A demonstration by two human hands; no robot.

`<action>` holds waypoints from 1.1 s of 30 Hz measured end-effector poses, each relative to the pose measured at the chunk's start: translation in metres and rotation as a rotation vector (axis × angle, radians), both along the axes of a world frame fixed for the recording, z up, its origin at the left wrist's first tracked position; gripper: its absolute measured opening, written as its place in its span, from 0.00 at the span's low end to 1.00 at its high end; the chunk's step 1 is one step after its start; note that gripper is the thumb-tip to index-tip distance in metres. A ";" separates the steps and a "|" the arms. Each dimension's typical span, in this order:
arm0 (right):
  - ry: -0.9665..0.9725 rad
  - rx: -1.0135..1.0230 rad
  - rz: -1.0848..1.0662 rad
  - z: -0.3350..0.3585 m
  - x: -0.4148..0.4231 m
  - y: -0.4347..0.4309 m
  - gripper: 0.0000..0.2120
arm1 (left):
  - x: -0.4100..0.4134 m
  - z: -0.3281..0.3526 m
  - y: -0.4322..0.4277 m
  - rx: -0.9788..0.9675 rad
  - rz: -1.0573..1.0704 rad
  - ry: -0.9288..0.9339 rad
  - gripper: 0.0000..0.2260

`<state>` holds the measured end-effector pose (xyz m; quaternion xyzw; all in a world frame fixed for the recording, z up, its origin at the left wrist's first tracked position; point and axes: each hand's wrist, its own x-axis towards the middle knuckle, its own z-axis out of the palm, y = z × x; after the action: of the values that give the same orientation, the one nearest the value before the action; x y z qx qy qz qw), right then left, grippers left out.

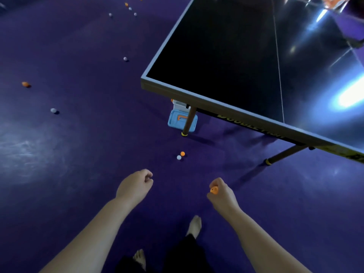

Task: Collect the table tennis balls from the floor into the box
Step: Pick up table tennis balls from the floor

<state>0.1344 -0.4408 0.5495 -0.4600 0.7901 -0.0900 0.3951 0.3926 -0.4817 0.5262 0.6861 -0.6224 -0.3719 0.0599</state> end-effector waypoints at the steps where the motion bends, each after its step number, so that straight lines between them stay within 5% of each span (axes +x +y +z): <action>1: 0.012 0.009 0.021 -0.003 -0.008 -0.014 0.07 | -0.004 -0.002 -0.011 0.012 0.011 0.000 0.12; 20: 0.328 0.295 0.758 -0.113 -0.060 -0.319 0.11 | -0.044 -0.110 -0.170 0.178 0.428 0.055 0.13; 33: 0.225 0.303 0.762 -0.384 -0.012 -0.427 0.09 | -0.045 -0.369 -0.261 0.207 0.595 0.144 0.13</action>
<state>0.1229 -0.8682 0.1650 -0.6627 0.6062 0.2302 0.3747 0.3471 -0.7424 0.1574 0.8123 -0.3474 -0.4472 0.1397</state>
